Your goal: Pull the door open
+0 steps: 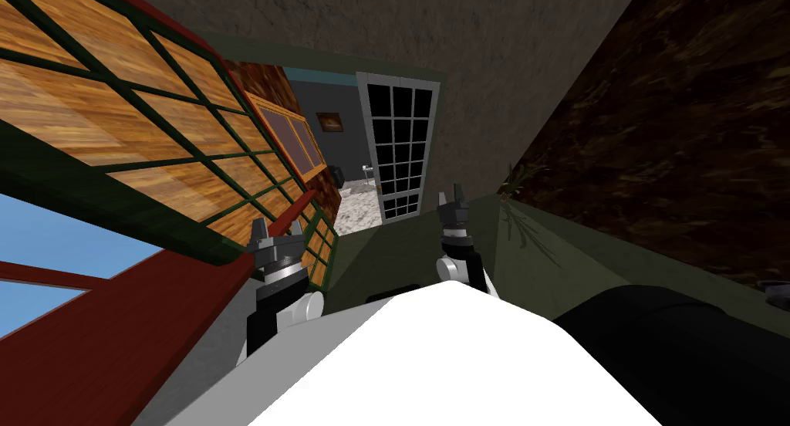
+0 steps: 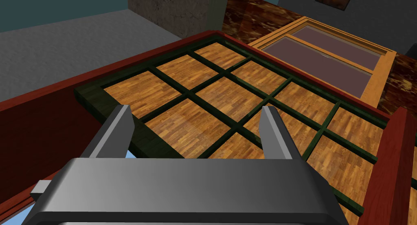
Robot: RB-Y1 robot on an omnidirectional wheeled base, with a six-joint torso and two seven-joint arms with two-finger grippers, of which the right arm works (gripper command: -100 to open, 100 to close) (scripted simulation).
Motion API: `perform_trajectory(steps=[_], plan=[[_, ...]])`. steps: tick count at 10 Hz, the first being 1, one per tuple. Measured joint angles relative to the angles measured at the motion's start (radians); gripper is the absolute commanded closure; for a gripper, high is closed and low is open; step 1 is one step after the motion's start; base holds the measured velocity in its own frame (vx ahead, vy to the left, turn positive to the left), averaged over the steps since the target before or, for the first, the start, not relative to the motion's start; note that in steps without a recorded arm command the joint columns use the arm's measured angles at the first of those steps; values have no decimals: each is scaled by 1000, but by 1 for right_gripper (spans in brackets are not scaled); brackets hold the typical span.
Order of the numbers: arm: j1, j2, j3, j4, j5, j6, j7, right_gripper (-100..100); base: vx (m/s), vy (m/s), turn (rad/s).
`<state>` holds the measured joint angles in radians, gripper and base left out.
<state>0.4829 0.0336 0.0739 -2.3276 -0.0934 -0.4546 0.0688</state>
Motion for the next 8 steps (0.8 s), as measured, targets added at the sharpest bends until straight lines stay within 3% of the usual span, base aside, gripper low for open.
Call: perform_trajectory(steps=[8], plan=[[-48, -51, -53, 157, 6, -37, -154, -100, 104, 5, 86]])
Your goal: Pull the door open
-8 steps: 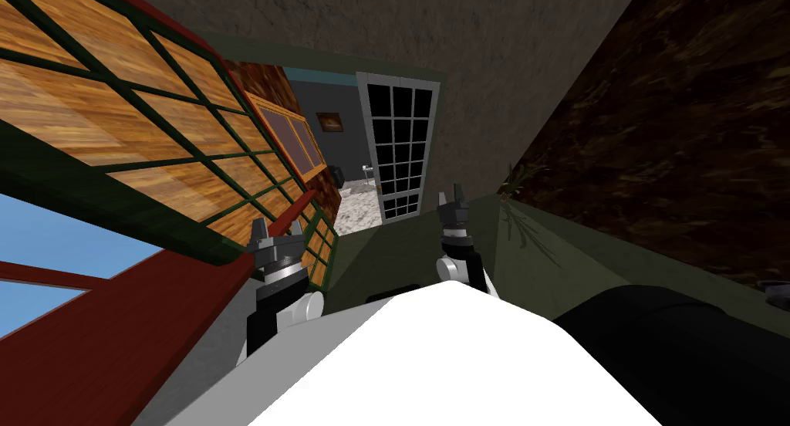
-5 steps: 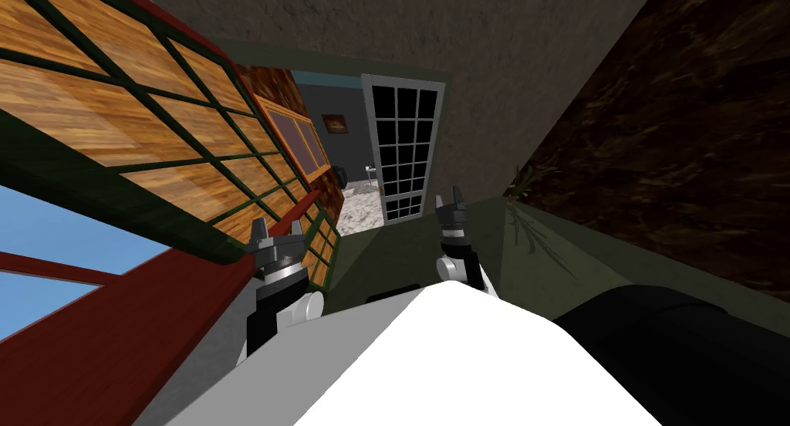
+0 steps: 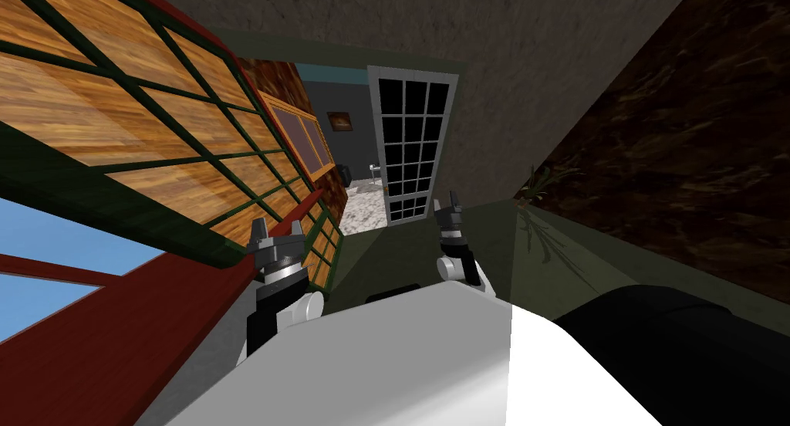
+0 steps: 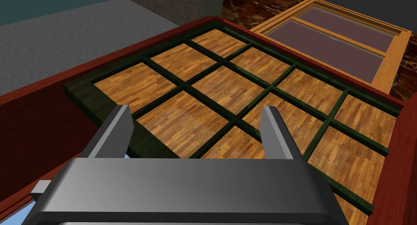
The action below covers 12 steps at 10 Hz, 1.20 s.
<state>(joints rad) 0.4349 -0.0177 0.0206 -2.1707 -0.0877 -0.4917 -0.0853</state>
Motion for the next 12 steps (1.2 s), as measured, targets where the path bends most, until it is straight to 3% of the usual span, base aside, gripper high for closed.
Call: perform_trajectory(steps=[3, 7, 12], plan=[[-30, -12, -23, 63, 1, -9, -55, -100, 82, 0, 74], [-43, -29, -50, 122, 3, -19, -135, -100, 94, 6, 86], [-83, -47, -90, 243, 6, -50, -244, -100, 99, -7, 90]])
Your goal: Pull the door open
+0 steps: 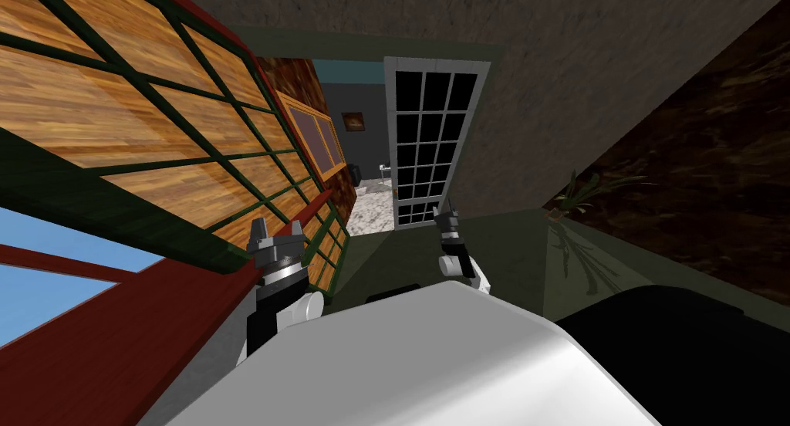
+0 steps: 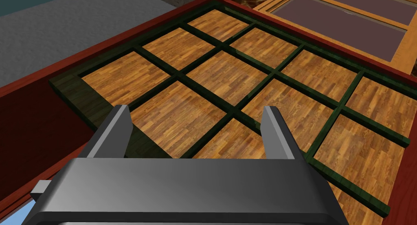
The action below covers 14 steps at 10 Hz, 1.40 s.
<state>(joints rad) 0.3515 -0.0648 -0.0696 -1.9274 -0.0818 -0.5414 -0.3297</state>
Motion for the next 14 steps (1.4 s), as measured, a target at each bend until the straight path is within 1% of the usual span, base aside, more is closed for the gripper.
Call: perform_trajectory(steps=[2, 3, 6, 7, 8, 9, 12, 14], plan=[[-16, -6, -17, 42, 1, -4, -47, -100, 89, -5, 89], [-25, -10, -27, 70, 1, -13, -72, -100, 93, -13, 108], [-45, -14, -51, 136, 4, -26, -144, -100, 99, -8, 104], [-59, -15, -61, 165, 6, -29, -168, -100, 109, -7, 106], [-69, -20, -72, 199, 5, -40, -195, -100, 106, -15, 104], [-76, -24, -82, 222, 5, -46, -223, -100, 98, -15, 102], [-102, -25, -108, 302, 8, -65, -298, -100, 98, -16, 107], [-113, -22, -124, 341, 11, -71, -348, -100, 104, -19, 109]])
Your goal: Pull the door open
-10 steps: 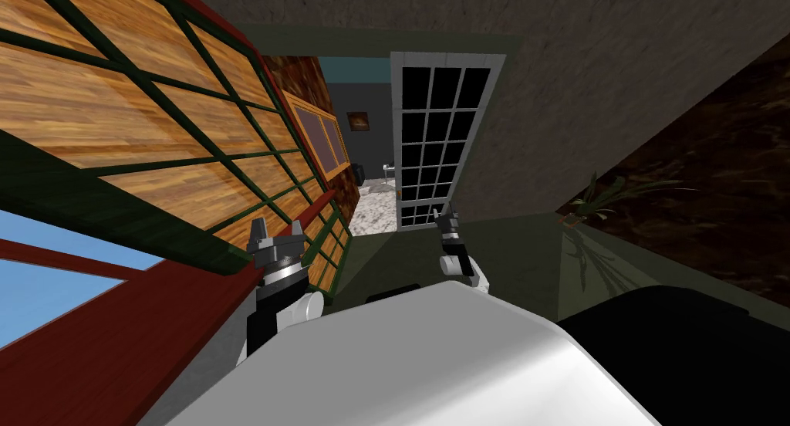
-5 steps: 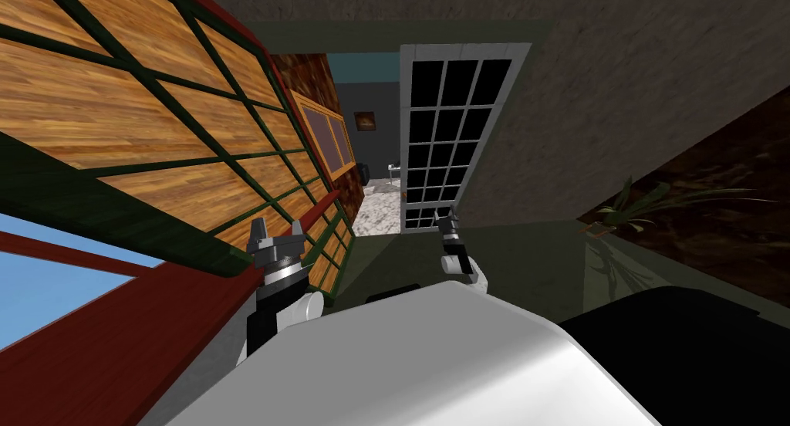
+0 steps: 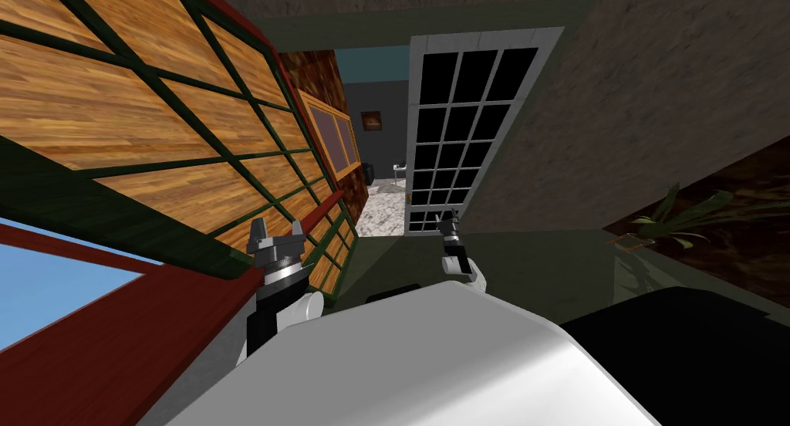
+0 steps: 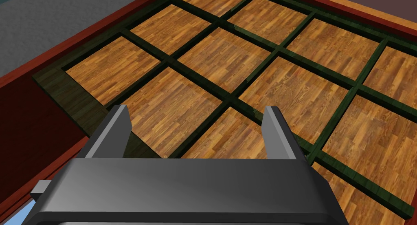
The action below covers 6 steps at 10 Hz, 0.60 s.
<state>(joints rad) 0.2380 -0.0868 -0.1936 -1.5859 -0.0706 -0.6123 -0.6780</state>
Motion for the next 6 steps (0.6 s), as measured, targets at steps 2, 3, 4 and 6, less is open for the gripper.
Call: perform_trajectory(steps=[2, 3, 4, 6], plan=[[-12, -3, -15, 34, 0, -4, -41, -100, 57, -9, 42], [-24, -6, -23, 62, 0, -11, -59, -100, 70, -10, 106], [-35, -3, -31, 89, 1, -17, -80, -100, 96, -22, 122], [-49, -4, -49, 138, 3, -28, -132, -100, 98, -30, 111]])
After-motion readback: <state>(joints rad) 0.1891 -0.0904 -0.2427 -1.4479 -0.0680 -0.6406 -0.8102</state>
